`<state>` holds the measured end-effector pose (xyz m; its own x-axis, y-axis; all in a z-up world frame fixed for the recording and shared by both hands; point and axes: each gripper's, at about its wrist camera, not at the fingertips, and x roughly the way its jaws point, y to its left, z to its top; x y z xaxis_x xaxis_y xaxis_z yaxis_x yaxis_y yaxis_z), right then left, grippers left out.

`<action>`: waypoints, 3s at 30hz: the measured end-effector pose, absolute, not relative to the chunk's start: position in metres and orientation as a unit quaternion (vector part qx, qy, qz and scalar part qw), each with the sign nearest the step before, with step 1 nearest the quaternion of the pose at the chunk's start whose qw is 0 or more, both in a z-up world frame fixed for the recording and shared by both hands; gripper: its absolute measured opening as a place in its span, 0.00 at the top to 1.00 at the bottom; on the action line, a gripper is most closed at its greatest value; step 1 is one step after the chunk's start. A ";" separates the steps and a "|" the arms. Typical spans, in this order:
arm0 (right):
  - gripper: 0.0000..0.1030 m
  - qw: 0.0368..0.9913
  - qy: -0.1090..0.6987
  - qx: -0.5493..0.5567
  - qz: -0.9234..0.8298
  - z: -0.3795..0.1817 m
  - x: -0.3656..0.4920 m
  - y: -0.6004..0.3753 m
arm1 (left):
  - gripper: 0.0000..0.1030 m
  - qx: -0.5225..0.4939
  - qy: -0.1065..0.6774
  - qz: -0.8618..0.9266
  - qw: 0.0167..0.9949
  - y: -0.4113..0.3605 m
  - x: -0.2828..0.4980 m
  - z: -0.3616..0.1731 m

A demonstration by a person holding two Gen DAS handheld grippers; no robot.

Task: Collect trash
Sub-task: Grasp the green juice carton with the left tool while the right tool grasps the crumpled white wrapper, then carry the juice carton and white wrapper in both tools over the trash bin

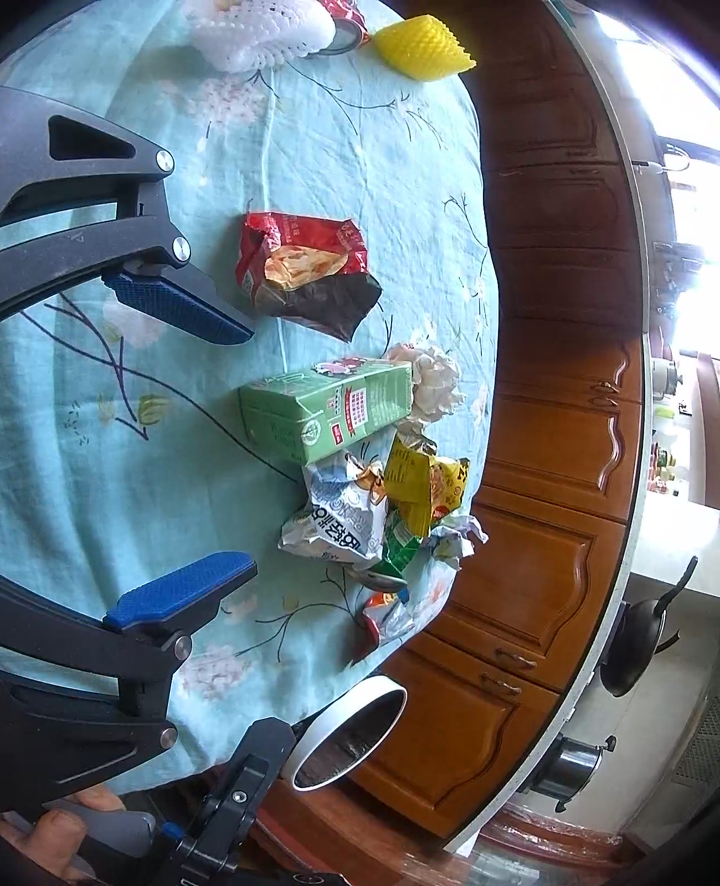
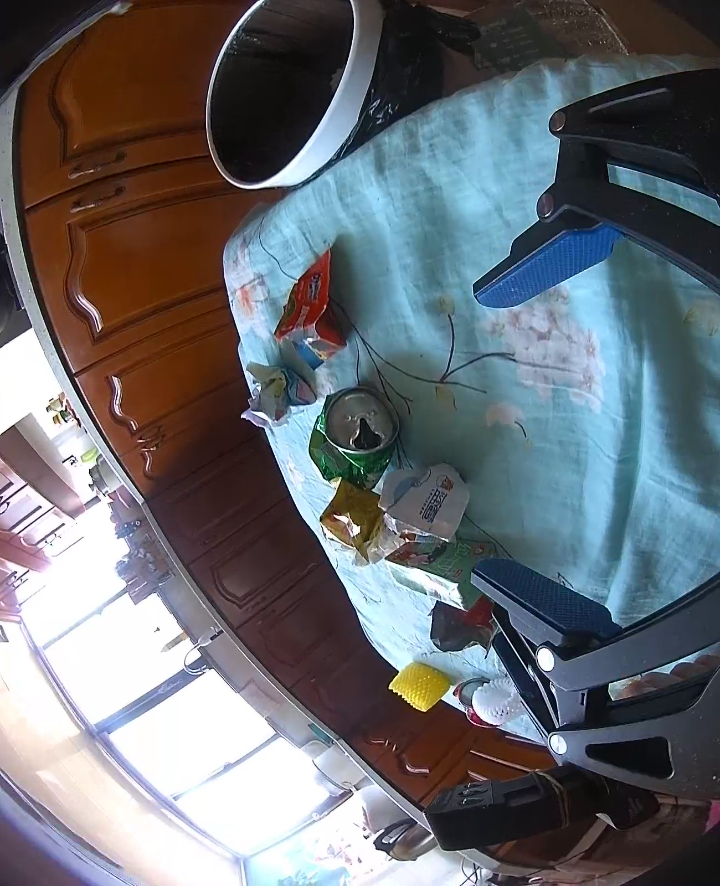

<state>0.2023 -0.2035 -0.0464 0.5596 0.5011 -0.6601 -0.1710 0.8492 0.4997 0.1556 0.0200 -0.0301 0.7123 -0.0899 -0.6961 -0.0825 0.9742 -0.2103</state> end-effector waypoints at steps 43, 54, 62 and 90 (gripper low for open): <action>0.86 0.841 0.444 0.254 0.178 -0.065 0.219 -0.265 | 0.71 -0.075 0.392 -0.115 0.910 -0.048 0.212 -0.036; 0.86 0.855 0.423 0.269 0.136 -0.056 0.208 -0.313 | 0.71 -0.057 0.370 -0.149 0.915 -0.079 0.205 -0.016; 0.86 0.863 0.413 0.269 0.113 -0.052 0.208 -0.342 | 0.71 -0.043 0.370 -0.174 0.911 -0.114 0.217 -0.014; 0.86 0.887 0.400 0.229 0.025 -0.046 0.242 -0.420 | 0.70 -0.010 0.367 -0.221 0.904 -0.208 0.308 -0.014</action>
<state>0.2417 -0.4201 -0.0458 0.6786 0.2274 -0.6984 0.1390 0.8940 0.4261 0.3076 -0.2083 -0.0141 0.6330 -0.4070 -0.6585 0.3925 0.9019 -0.1801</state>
